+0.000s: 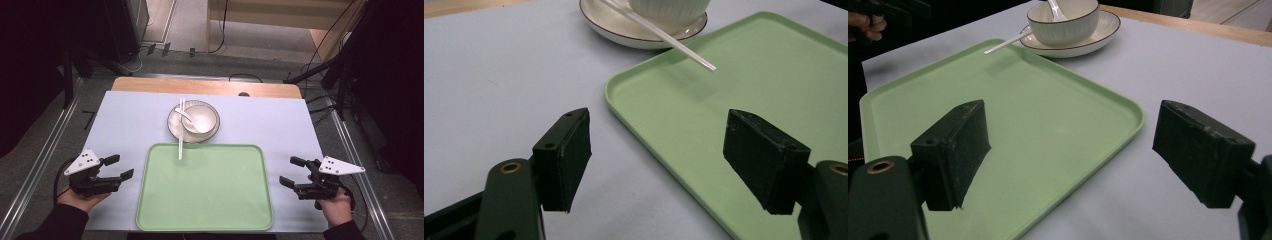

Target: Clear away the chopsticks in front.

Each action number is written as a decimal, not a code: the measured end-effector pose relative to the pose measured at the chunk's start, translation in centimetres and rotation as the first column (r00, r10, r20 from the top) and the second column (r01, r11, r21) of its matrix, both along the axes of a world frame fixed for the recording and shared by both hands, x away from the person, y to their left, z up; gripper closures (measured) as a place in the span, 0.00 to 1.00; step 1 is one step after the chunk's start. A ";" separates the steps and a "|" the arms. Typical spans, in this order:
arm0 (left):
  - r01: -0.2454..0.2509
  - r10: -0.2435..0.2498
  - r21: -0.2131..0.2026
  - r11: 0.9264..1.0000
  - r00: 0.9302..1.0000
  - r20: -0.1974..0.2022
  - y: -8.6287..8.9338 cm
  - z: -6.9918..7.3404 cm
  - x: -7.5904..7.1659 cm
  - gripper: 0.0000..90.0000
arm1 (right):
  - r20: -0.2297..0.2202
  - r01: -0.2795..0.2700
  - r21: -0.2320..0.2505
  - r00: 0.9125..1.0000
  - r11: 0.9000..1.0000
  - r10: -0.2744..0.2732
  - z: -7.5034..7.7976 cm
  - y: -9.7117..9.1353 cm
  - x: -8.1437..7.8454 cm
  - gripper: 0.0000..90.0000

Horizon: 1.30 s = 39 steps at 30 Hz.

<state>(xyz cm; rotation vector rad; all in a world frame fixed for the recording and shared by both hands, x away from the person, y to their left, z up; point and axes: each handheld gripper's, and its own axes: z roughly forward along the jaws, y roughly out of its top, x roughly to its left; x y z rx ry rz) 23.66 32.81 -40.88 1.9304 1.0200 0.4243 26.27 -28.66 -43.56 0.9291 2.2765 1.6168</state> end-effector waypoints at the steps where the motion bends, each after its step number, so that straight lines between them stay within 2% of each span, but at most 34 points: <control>1: -0.001 0.001 -0.001 1.000 1.000 0.002 0.0 0.0 0.0 0.32 | 0.000 -0.001 0.000 1.000 1.000 0.001 0.0 0.0 0.0 0.17; 9: 0.006 -0.006 -0.019 1.000 1.000 -0.014 0.0 -0.1 0.0 0.39 | -0.004 -0.003 -0.005 1.000 1.000 0.003 -0.1 0.0 0.0 0.17; 13: 0.018 -0.019 -0.035 0.999 0.999 -0.046 -0.1 -0.3 0.0 0.44 | -0.006 -0.005 -0.005 1.000 1.000 0.005 -0.1 0.1 0.0 0.17; 16: 0.020 -0.022 -0.050 0.999 0.999 -0.034 -0.1 -0.2 -0.1 0.51 | -0.006 -0.004 -0.006 1.000 1.000 0.004 -0.1 0.0 0.0 0.17; 20: -0.007 0.003 -0.058 0.998 0.998 -0.063 -0.2 -0.2 0.0 0.53 | -0.008 -0.006 -0.009 1.000 1.000 0.006 -0.1 0.1 0.0 0.17; 23: -0.024 0.019 -0.052 0.998 0.994 -0.104 -0.5 0.0 0.3 0.53 | -0.008 -0.009 -0.013 1.000 1.000 0.009 -0.1 0.1 0.0 0.17; 24: -0.044 0.037 -0.048 0.998 0.990 -0.136 -0.7 0.0 0.4 0.49 | -0.007 -0.010 -0.014 1.000 1.000 0.010 -0.1 0.1 0.1 0.17; 25: -0.072 0.064 -0.043 0.996 0.982 -0.180 -0.9 0.1 0.6 0.48 | -0.007 -0.010 -0.016 1.000 1.000 0.010 -0.1 0.1 0.1 0.17; 26: -0.090 0.081 -0.038 0.995 0.977 -0.199 -1.1 0.2 0.7 0.50 | -0.007 -0.010 -0.017 1.000 1.000 0.010 -0.1 0.1 0.0 0.17; 28: -0.088 0.082 -0.024 0.996 0.979 -0.188 -1.4 0.4 0.8 0.48 | -0.006 -0.011 -0.017 1.000 1.000 0.011 -0.1 0.2 0.0 0.17; 32: -0.097 0.091 -0.025 0.995 0.979 -0.184 -1.9 0.8 1.3 0.43 | -0.009 -0.009 -0.019 1.000 1.000 0.008 -0.1 0.1 0.0 0.17; 35: -0.108 0.095 -0.047 0.993 0.971 -0.218 -2.1 1.4 1.9 0.42 | -0.009 -0.012 -0.020 1.000 1.000 0.012 -0.1 0.2 0.0 0.17; 37: -0.119 0.103 -0.059 0.991 0.969 -0.224 -2.2 1.7 2.2 0.40 | -0.011 -0.016 -0.022 1.000 1.000 0.016 -0.2 0.3 0.0 0.17; 39: -0.122 0.109 -0.045 0.991 0.967 -0.232 -2.4 1.8 2.6 0.38 | -0.012 -0.019 -0.024 1.000 1.000 0.019 -0.2 0.3 0.0 0.17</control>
